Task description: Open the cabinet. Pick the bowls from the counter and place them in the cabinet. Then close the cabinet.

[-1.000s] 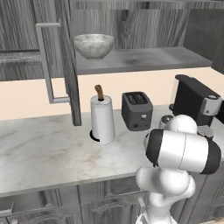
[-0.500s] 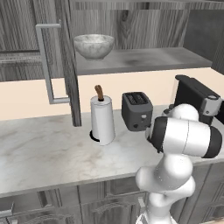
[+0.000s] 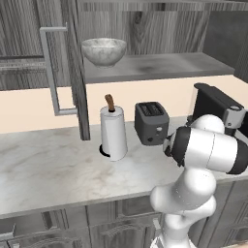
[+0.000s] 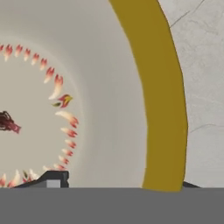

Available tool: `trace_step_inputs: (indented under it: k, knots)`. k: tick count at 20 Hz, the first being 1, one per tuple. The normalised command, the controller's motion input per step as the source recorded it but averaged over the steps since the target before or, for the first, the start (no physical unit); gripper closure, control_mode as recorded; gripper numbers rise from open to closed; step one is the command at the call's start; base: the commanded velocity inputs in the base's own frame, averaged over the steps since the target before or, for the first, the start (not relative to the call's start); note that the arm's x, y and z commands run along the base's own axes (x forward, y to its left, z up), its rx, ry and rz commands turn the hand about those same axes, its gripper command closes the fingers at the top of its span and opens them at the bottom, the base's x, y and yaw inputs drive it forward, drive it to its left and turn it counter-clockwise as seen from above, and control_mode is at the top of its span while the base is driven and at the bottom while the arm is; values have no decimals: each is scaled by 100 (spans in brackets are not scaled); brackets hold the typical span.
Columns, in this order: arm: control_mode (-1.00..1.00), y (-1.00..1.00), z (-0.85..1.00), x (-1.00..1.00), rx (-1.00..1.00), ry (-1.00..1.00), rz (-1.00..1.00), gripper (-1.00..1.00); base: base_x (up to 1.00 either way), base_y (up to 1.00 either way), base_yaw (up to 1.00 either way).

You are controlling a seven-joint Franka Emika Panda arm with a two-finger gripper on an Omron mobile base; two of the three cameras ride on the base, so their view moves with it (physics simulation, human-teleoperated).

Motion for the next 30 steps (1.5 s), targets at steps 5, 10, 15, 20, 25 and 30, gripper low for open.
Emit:
trace_step_inputs:
  k: [5, 10, 15, 20, 25, 30]
  knots:
    - [-100, 0, -32, 0, 0, -38, -6, 100, 0, 0, 0]
    - [-100, 26, 0, -12, -1, -36, -10, 100, 0, 0, 0]
    - [-100, 61, 71, -64, -2, -19, -11, 100, 0, 0, 0]
    - [-100, 69, 79, -69, 0, 0, -8, 100, 0, 0, 0]
    - [-100, 59, 76, -76, 0, 15, -6, 100, 0, 0, 0]
    - [-100, 31, 75, -77, -7, 28, -2, 100, 0, 0, 0]
